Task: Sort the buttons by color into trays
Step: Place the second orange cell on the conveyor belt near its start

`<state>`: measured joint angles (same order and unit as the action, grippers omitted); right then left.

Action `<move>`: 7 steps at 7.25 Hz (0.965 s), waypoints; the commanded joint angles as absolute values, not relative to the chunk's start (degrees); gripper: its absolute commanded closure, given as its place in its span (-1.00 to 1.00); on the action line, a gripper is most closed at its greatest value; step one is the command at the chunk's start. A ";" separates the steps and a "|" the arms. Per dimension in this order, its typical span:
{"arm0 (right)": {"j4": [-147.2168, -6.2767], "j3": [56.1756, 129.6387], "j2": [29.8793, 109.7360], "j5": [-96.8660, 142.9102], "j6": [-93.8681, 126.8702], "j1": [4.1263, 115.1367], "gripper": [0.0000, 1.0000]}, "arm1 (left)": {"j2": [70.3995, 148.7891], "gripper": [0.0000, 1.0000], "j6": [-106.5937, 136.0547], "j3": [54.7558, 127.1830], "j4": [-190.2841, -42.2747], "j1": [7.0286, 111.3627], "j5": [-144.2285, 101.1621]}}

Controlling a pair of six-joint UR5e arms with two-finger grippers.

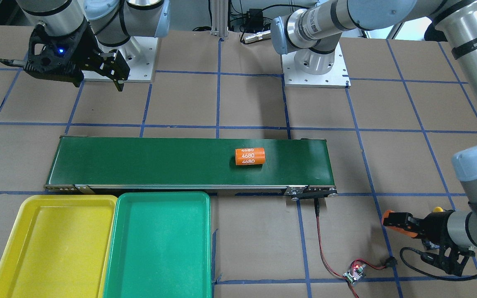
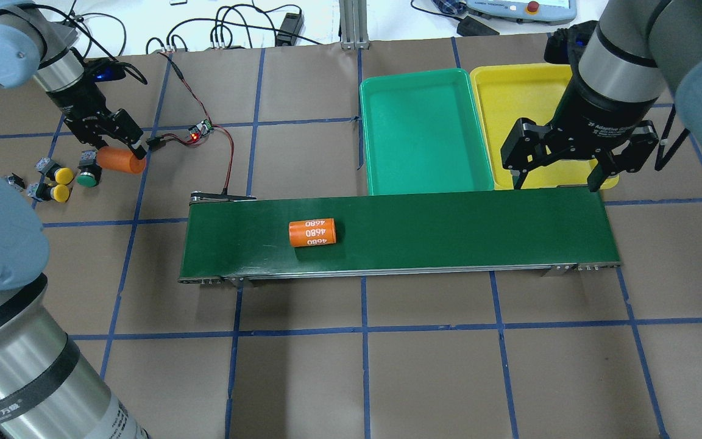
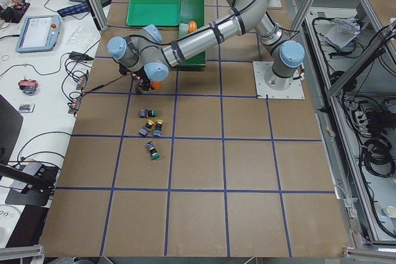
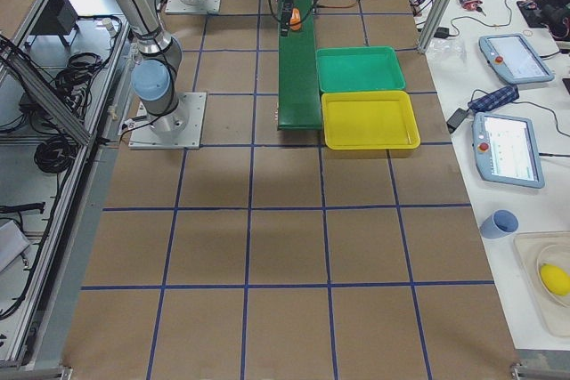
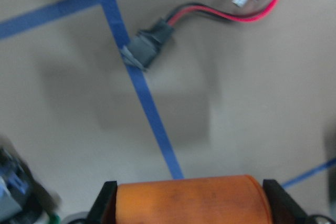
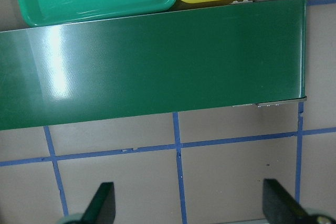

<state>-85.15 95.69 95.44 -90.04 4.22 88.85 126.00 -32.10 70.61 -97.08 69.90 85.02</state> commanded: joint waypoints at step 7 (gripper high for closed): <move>-85.08 95.98 95.54 -90.00 4.31 88.86 -1.00 | 106.96 1.00 -0.79 103.15 -81.24 87.27 78.92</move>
<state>-85.08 95.97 95.53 -90.00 4.24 88.86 107.39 -1.51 98.75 -86.15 86.43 78.86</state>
